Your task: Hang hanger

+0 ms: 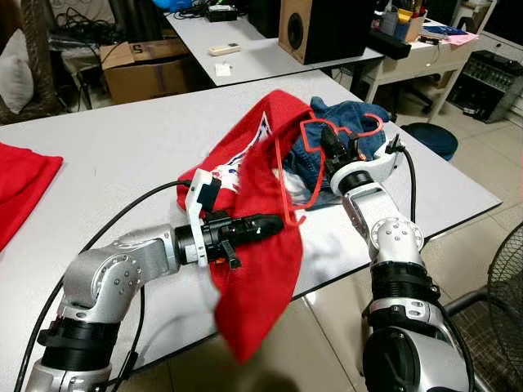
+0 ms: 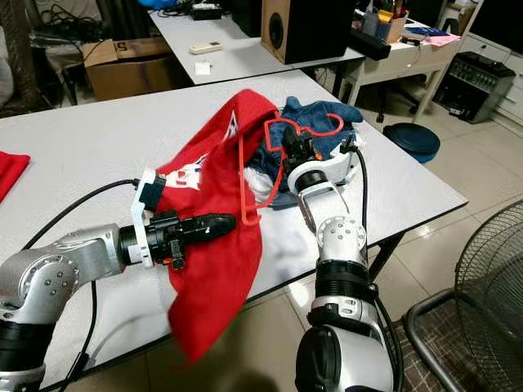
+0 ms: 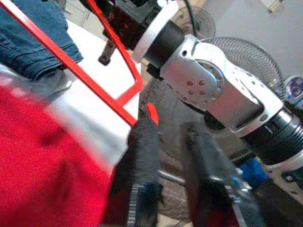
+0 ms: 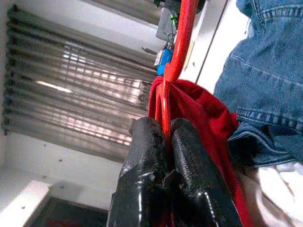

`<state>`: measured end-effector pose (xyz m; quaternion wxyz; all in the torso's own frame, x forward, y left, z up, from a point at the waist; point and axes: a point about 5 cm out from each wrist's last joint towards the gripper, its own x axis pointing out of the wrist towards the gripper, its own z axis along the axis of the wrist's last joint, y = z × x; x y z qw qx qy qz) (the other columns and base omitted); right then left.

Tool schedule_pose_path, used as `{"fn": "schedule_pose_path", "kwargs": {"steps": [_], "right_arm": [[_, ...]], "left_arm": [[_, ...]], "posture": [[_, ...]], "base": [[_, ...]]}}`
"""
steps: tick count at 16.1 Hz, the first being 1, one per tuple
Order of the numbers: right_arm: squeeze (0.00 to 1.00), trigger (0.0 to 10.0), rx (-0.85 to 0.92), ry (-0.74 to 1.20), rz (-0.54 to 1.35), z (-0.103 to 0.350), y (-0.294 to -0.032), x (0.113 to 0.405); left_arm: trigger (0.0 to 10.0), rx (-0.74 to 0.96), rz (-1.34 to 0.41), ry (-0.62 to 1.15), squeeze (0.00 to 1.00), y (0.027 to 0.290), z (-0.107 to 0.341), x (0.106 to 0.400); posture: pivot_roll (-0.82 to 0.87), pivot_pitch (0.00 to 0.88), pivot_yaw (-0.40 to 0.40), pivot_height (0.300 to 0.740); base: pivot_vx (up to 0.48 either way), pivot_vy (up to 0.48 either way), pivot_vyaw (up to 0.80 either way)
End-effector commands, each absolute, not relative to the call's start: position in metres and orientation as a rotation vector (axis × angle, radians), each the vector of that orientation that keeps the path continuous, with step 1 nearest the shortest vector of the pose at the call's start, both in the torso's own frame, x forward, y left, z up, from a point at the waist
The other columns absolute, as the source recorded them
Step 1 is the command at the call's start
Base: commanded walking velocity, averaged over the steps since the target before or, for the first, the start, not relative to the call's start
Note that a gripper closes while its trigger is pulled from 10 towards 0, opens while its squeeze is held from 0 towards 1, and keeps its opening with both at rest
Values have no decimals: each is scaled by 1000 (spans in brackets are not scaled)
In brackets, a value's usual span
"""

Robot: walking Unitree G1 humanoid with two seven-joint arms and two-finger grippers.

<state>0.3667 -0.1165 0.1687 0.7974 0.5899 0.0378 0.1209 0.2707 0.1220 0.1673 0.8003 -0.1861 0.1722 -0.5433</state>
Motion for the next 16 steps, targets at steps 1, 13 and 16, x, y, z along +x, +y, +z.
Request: {"fn": "schedule_pose_path", "kwargs": {"steps": [1, 13, 16], "right_arm": [[0, 10000, 1230, 75, 270, 169, -117, 365], [0, 10000, 1132, 102, 276, 160, -123, 358], [0, 10000, 1132, 102, 276, 160, -123, 358]], "left_arm": [[10000, -371, -1164, 373, 1000, 123, 168, 270], [10000, -296, -1097, 371, 1000, 127, 164, 274], [10000, -296, -1097, 371, 1000, 127, 164, 274]], "posture": [[34, 0, -26, 740], [33, 0, -27, 740], [33, 0, -27, 740]], "base": [[0, 0, 0], [0, 0, 0], [0, 0, 0]]}}
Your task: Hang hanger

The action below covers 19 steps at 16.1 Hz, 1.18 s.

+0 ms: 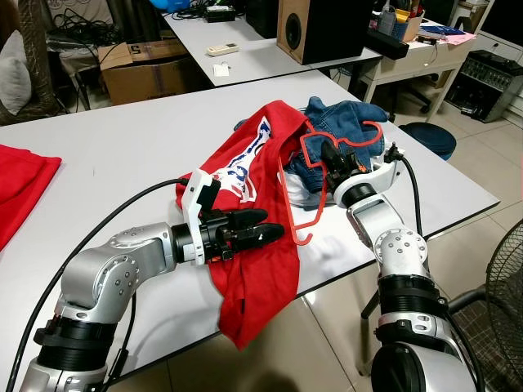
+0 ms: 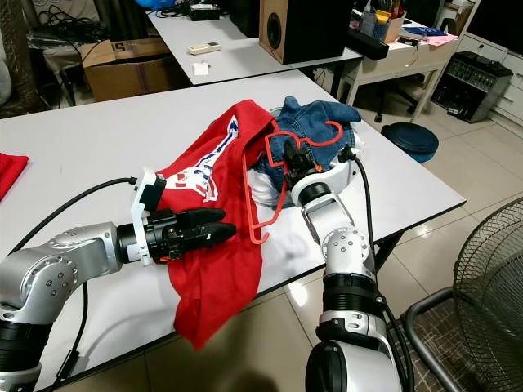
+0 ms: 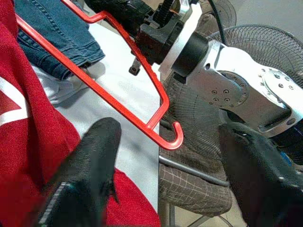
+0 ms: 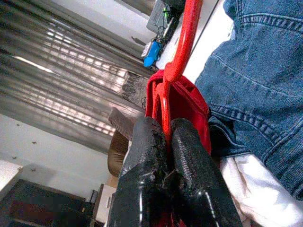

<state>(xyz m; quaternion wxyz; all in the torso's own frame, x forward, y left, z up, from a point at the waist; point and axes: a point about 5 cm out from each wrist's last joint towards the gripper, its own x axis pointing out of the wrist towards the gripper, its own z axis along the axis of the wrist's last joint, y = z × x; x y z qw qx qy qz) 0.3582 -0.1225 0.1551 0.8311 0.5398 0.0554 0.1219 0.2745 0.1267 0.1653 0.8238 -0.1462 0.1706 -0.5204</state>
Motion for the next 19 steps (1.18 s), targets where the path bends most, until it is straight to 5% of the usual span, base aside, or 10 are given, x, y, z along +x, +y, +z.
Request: {"fn": "schedule_pose_path", "kwargs": {"steps": [1, 4, 7, 13, 14, 15, 17, 18, 19], "right_arm": [[0, 10000, 1132, 102, 276, 160, -123, 358], [0, 10000, 1132, 102, 276, 160, -123, 358], [0, 10000, 901, 145, 351, 149, -149, 333], [0, 10000, 861, 152, 380, 151, -151, 326], [0, 10000, 851, 150, 388, 151, -151, 325], [0, 10000, 845, 151, 390, 151, -152, 324], [0, 10000, 838, 151, 387, 151, -153, 324], [0, 10000, 837, 150, 385, 151, -153, 323], [0, 10000, 835, 149, 382, 151, -154, 323]], "left_arm": [[10000, -296, -1097, 371, 1000, 127, 164, 274], [10000, -296, -1097, 371, 1000, 127, 164, 274], [10000, 39, -886, 287, 1000, 105, 131, 303], [10000, 176, -856, 213, 1000, 93, 120, 308], [10000, 229, -852, 164, 137, 90, 120, 311], [10000, 273, -858, 146, 0, 86, 118, 311], [10000, 366, -861, 181, 0, 87, 108, 311], [1765, 375, -844, 187, 0, 89, 105, 311], [0, 387, -834, 187, 0, 92, 103, 311]], "posture": [[33, 0, -27, 740], [33, 0, -27, 740], [-2, 0, -10, 740], [-3, 0, -8, 740], [-3, 0, -8, 740], [-9, 0, -2, 740], [-12, 0, 0, 740], [-14, 0, 3, 740], [-14, 0, 3, 740]], "base": [[0, 0, 0], [0, 0, 0], [0, 0, 0], [0, 0, 0], [0, 0, 0], [0, 0, 0], [0, 0, 0], [0, 0, 0], [0, 0, 0]]}}
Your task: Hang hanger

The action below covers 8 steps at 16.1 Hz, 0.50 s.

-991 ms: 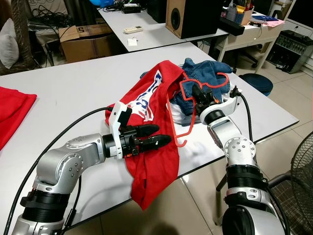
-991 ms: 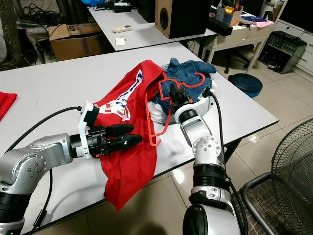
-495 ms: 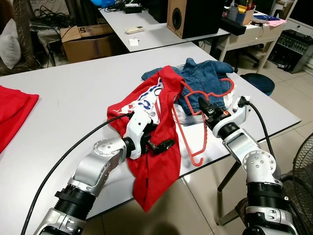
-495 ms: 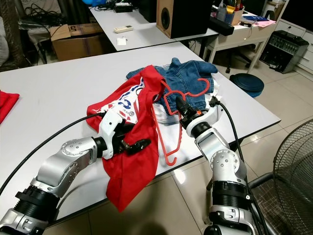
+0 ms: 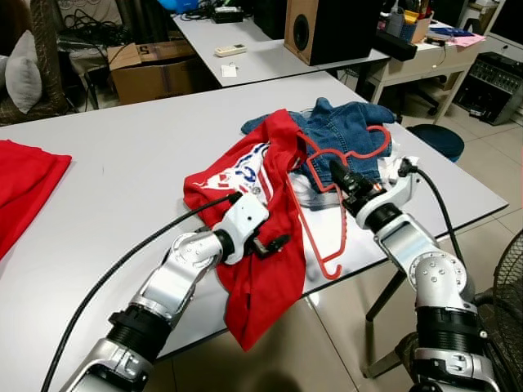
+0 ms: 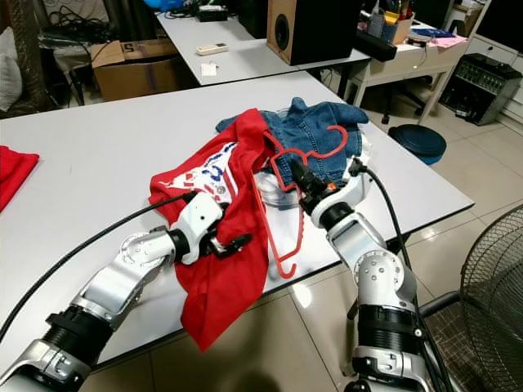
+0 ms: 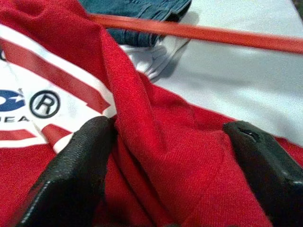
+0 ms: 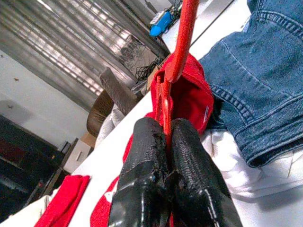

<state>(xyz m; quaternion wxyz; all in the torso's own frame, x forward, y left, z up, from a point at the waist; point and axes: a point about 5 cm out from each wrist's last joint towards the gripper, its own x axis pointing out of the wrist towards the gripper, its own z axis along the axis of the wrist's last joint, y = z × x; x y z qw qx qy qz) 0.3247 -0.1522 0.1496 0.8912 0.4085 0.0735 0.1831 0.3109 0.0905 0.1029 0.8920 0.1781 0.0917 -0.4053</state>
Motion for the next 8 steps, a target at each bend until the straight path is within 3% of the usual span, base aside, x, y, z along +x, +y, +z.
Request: {"fn": "schedule_pose_path", "kwargs": {"steps": [1, 8], "right_arm": [[0, 10000, 834, 149, 379, 151, -155, 323], [0, 10000, 837, 147, 369, 151, -155, 324]], "left_arm": [[0, 403, -828, 184, 0, 95, 102, 311], [0, 352, -829, 156, 0, 110, 103, 302]], "posture": [[-14, 0, 3, 740], [-5, 0, 7, 740]], "base": [[0, 0, 0], [0, 0, 0]]}}
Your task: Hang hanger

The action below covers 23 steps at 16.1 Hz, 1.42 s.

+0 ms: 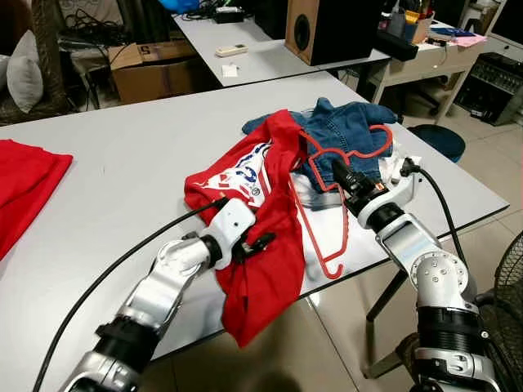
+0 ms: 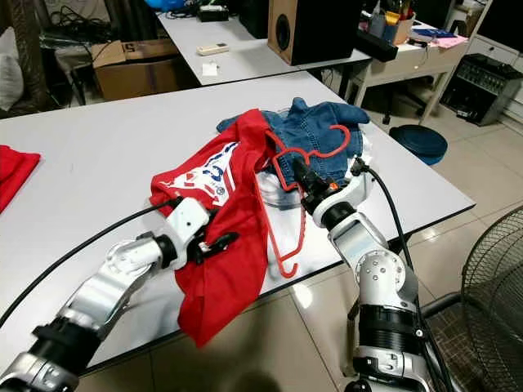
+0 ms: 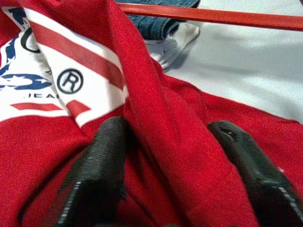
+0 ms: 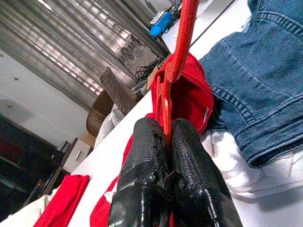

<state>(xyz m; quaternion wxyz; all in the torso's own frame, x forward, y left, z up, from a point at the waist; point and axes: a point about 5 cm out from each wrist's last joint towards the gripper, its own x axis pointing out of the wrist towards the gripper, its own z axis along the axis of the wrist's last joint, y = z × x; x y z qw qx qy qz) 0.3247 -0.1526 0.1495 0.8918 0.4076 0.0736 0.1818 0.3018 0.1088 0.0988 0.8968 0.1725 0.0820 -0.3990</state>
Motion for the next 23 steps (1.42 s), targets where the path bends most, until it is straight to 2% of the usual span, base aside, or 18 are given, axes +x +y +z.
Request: {"fn": "schedule_pose_path", "kwargs": {"steps": [1, 11, 20, 23], "right_arm": [[0, 10000, 838, 148, 368, 150, -155, 325], [0, 10000, 889, 133, 357, 151, -151, 330], [0, 10000, 936, 123, 351, 152, -147, 335], [0, 10000, 969, 115, 327, 152, -148, 339]], "left_arm": [[0, 358, -827, 164, 0, 112, 102, 301], [0, 283, -869, 134, 0, 126, 113, 290], [0, 240, -928, 145, 0, 129, 115, 282], [0, 159, -1118, 154, 0, 131, 123, 266]], "posture": [[-5, 0, 7, 740], [10, 0, 10, 740], [16, 0, 9, 740], [20, 0, 6, 740]], "base": [[0, 0, 0], [0, 0, 0], [0, 0, 0], [0, 0, 0]]}}
